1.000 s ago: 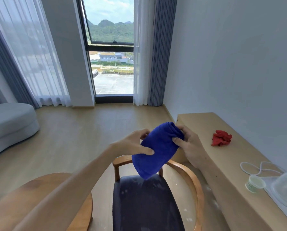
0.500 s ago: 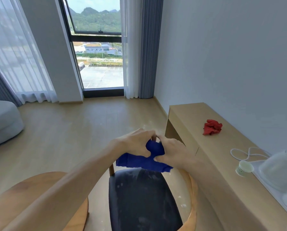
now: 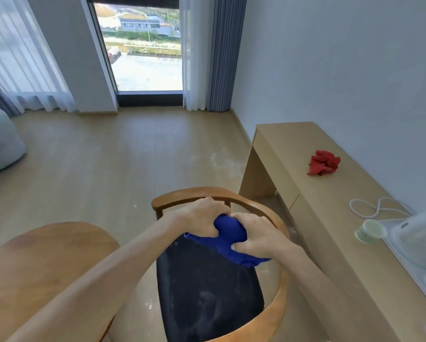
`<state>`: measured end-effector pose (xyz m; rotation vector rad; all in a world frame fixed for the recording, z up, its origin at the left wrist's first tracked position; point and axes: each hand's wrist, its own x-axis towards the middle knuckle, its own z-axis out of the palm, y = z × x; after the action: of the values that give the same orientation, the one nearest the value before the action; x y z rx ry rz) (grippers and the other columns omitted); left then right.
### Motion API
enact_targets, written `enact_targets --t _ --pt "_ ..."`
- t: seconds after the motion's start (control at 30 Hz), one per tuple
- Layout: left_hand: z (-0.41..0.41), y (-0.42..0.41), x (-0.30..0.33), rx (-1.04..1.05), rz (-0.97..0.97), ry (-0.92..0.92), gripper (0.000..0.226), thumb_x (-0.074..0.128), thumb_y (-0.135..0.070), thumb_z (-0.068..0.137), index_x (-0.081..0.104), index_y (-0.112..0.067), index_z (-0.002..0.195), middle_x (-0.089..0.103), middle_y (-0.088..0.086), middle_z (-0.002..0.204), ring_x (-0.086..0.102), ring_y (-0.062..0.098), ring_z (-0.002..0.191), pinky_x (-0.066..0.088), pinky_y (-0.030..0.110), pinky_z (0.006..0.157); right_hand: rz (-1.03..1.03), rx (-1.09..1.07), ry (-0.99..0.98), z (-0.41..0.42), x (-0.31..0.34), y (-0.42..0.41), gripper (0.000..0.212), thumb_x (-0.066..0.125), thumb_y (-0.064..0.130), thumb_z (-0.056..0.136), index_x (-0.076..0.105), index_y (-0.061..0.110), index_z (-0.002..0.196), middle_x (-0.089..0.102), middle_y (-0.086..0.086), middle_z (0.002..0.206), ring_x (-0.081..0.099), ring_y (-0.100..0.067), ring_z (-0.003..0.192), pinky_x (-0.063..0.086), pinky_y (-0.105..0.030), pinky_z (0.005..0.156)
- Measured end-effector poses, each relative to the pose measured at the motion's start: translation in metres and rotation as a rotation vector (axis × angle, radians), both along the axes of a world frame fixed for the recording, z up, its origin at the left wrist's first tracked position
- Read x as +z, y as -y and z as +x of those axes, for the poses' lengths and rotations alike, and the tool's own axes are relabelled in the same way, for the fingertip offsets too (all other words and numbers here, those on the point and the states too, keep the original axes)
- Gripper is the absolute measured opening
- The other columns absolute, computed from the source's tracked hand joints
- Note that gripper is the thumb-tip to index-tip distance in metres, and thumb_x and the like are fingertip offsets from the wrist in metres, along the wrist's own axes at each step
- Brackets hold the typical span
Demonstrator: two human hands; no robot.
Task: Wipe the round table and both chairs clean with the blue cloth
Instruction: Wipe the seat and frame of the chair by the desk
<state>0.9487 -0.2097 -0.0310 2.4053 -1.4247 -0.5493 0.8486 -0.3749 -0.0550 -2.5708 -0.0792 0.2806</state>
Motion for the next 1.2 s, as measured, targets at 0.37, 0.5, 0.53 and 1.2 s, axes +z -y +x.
enact_targets --t 0.37,0.5,0.53,1.2 --pt "0.014 0.039 -0.186 0.357 0.008 -0.091 0.028 0.063 -0.021 0.087 0.055 -0.031 0.112 0.06 -0.01 0.105 0.054 0.008 0.096 0.042 0.023 0.087 0.162 0.058 -0.249 0.055 -0.169 0.059 0.035 0.06 0.028 0.082 0.05 0.041 0.113 0.063 0.018 0.095 0.062 -0.008 0.084 0.053 -0.023 0.083" --pt "0.032 0.043 -0.246 0.442 0.049 -0.03 0.033 0.059 -0.018 0.089 0.053 -0.028 0.12 0.06 -0.008 0.114 0.052 0.011 0.104 0.04 0.025 0.096 0.038 0.115 -0.172 0.091 -0.223 0.064 0.035 0.059 0.022 0.083 0.053 0.033 0.116 0.062 0.013 0.103 0.058 -0.006 0.088 0.047 -0.02 0.084" --pt "0.04 0.045 -0.26 0.468 0.053 0.015 0.034 0.06 -0.016 0.088 0.054 -0.026 0.12 0.06 -0.007 0.115 0.052 0.012 0.105 0.039 0.025 0.098 -0.021 0.123 -0.112 0.102 -0.237 0.062 0.037 0.06 0.019 0.083 0.053 0.03 0.118 0.062 0.011 0.107 0.057 -0.007 0.091 0.046 -0.02 0.084" --pt "0.076 -0.042 -0.504 0.967 0.326 0.006 0.064 0.026 -0.04 0.09 0.027 -0.022 0.151 0.013 0.007 0.161 0.011 0.028 0.148 0.017 0.046 0.117 -0.348 0.511 0.207 0.18 -0.477 0.048 0.074 0.069 0.056 0.067 0.051 0.035 0.135 0.036 -0.014 0.151 0.037 -0.041 0.135 0.034 -0.063 0.103"
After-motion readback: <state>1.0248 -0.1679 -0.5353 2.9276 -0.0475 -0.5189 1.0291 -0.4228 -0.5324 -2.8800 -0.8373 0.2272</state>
